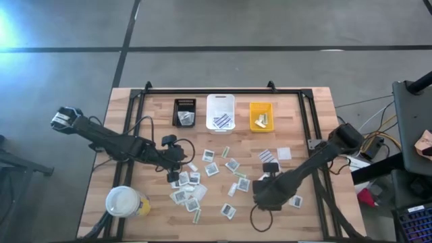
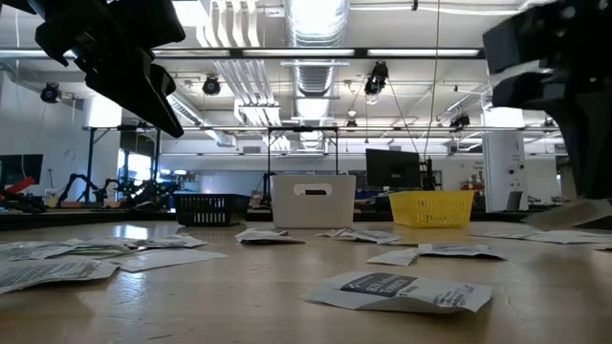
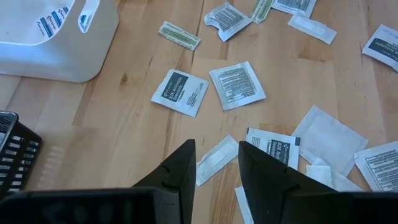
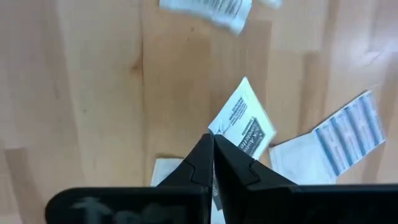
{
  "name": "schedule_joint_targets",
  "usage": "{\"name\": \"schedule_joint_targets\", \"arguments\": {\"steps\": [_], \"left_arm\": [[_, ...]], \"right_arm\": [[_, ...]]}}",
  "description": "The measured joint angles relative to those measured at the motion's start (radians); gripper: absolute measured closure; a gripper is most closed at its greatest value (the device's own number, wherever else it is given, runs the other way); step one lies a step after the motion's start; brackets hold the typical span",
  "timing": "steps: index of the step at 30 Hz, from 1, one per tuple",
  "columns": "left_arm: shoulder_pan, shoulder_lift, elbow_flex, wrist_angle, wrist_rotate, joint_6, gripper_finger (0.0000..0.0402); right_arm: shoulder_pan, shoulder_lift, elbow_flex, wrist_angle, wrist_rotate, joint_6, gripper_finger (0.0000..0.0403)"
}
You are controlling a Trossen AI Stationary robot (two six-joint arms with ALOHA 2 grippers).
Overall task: Pick & Place First Aid Supplies
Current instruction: Put the towelette pack into the black basket
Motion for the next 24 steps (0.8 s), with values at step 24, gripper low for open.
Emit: {"name": "schedule_joint_targets", "arguments": {"steps": [24], "left_arm": [[-0.001, 0.002, 0.000, 0.226, 0.009, 0.390, 0.0253]], "right_arm": [[-0.046, -0.110, 0.005, 0.442, 0.189, -0.196, 0.0395]]}}
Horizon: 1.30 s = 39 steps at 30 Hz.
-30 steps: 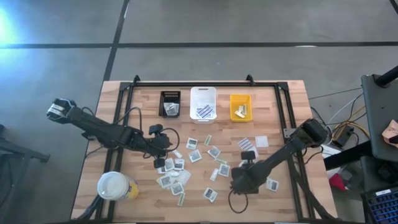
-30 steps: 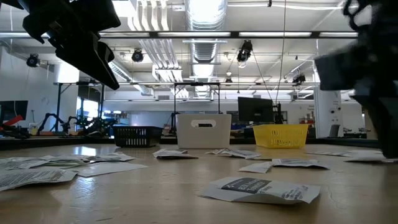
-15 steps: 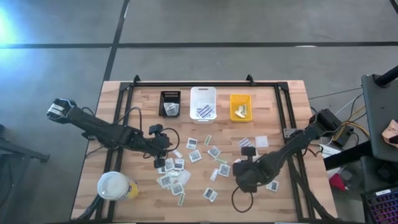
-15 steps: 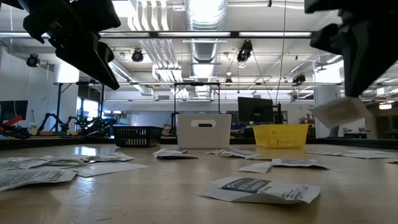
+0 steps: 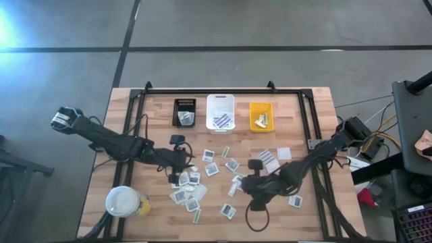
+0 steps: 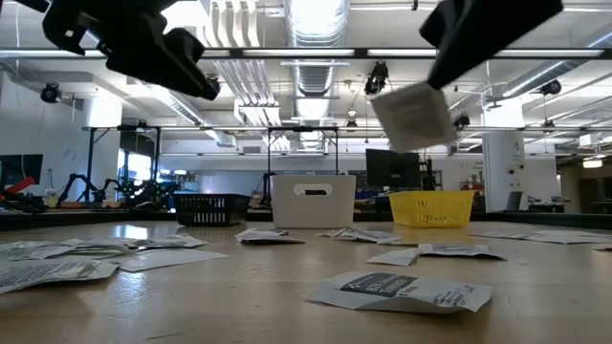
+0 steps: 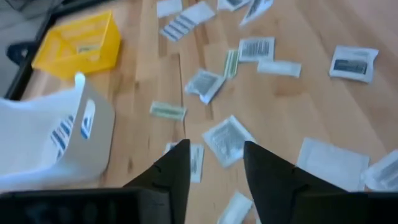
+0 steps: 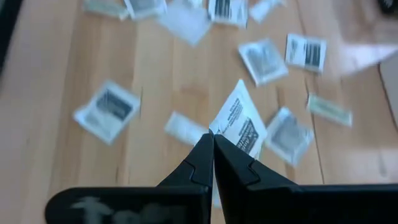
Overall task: Pick & Place First Aid Supplies
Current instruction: Put the towelette pack into the black basket
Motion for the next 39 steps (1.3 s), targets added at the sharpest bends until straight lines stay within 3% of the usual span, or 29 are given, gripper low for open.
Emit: {"name": "schedule_joint_targets", "arguments": {"steps": [7, 15, 28, 39], "left_arm": [[0.000, 0.000, 0.000, 0.068, 0.039, 0.029, 0.0206], [-0.001, 0.073, 0.000, 0.230, 0.157, 0.107, 0.0204], [-0.001, 0.219, 0.002, 0.540, 0.166, 0.145, 0.0204], [-0.001, 0.262, 0.022, 0.603, 0.183, 0.211, 0.0204]], "right_arm": [[-0.035, -0.002, 0.000, 0.157, 0.000, -0.138, 0.0395], [-0.077, -0.002, 0.000, 0.284, -0.003, -0.274, 0.0395], [-0.090, -0.014, 0.001, 0.359, -0.038, -0.366, 0.0395], [-0.132, -0.023, 0.001, 0.408, -0.038, -0.391, 0.0395]]}}
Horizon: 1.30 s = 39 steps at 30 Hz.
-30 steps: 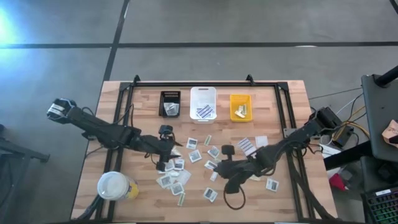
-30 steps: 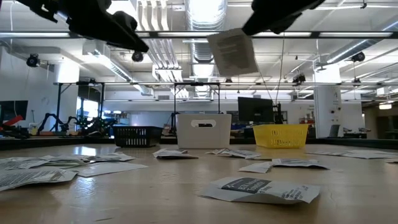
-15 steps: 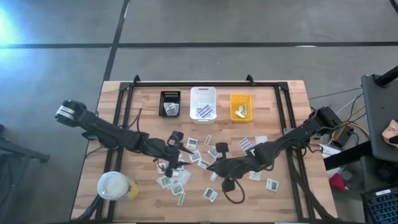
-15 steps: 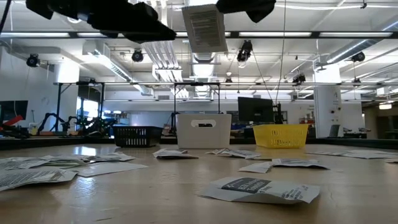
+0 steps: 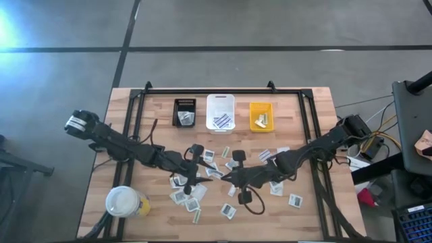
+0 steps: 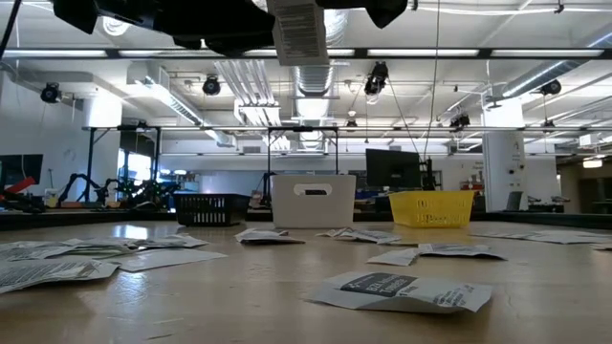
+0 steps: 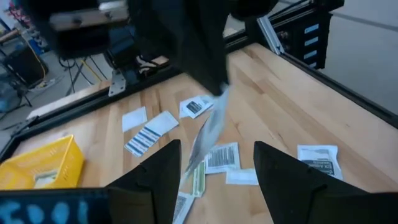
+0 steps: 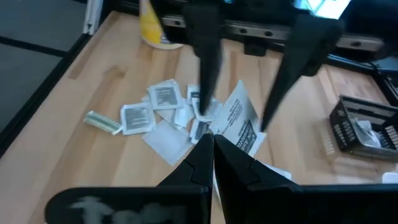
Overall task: Pick & Place First Aid Supplies
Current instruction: Put the towelette pack into the black basket
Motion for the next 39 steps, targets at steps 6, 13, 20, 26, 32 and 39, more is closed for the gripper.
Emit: {"name": "schedule_joint_targets", "arguments": {"steps": [6, 13, 20, 26, 32, 39], "left_arm": [[0.000, -0.001, -0.001, 0.020, 0.000, 0.002, 0.0224], [0.004, -0.001, -0.002, 0.017, 0.000, 0.002, 0.0341], [0.019, -0.001, -0.002, 0.013, -0.007, -0.001, 0.0395], [0.028, -0.002, -0.002, -0.005, -0.011, -0.012, 0.0399], [0.036, -0.013, 0.008, -0.107, -0.075, -0.061, 0.0400], [0.049, -0.063, 0.092, -0.471, -0.310, -0.154, 0.0401]], "right_arm": [[-0.021, -0.002, 0.000, 0.026, 0.001, 0.004, 0.0395], [-0.029, -0.004, 0.000, 0.042, 0.001, 0.004, 0.0395], [-0.039, -0.004, 0.000, 0.036, 0.005, 0.008, 0.0394], [-0.045, -0.005, 0.000, -0.006, 0.008, 0.018, 0.0379], [-0.070, -0.009, 0.000, -0.067, 0.012, 0.084, 0.0321], [-0.081, -0.044, 0.000, -0.136, 0.012, 0.116, 0.0271]]}}
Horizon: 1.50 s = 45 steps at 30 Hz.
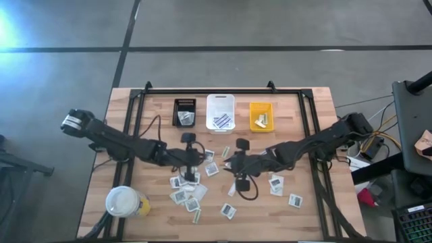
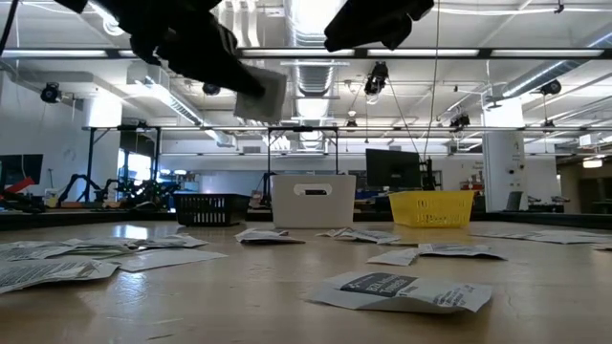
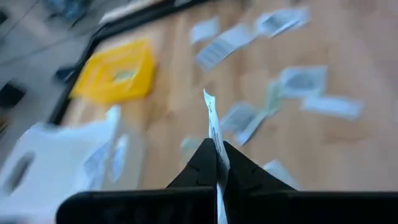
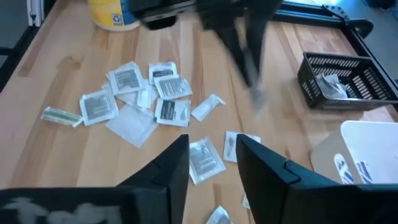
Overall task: Pick & Place First Aid Supplies
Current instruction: Put the towelette pack into the black basket
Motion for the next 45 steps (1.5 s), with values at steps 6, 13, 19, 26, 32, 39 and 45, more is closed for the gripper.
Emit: {"name": "schedule_joint_targets", "arguments": {"steps": [6, 13, 19, 26, 32, 39, 45], "left_arm": [[0.054, -0.067, 0.025, -0.225, -0.117, -0.060, 0.0401], [0.149, -0.154, -0.026, -0.287, -0.212, -0.104, 0.0401], [0.236, -0.197, -0.075, -0.286, -0.277, -0.159, 0.0401], [0.325, -0.204, -0.120, -0.268, -0.305, -0.240, 0.0401], [0.441, -0.204, -0.160, -0.209, -0.303, -0.286, 0.0401], [0.584, -0.203, -0.180, -0.126, -0.075, -0.249, 0.0401], [0.684, -0.203, -0.180, -0.121, 0.128, -0.266, 0.0401]], "right_arm": [[0.000, -0.032, 0.000, -0.046, 0.000, -0.051, 0.0262], [-0.001, -0.075, 0.000, -0.062, 0.032, -0.090, 0.0280], [-0.001, -0.110, 0.000, -0.118, 0.078, -0.091, 0.0296], [-0.001, -0.157, 0.000, -0.169, 0.169, -0.092, 0.0311], [-0.004, -0.178, 0.000, -0.195, 0.251, -0.136, 0.0324], [-0.007, -0.177, 0.000, -0.199, 0.342, -0.195, 0.0336], [-0.040, -0.177, 0.000, -0.235, 0.342, -0.154, 0.0339]]}}
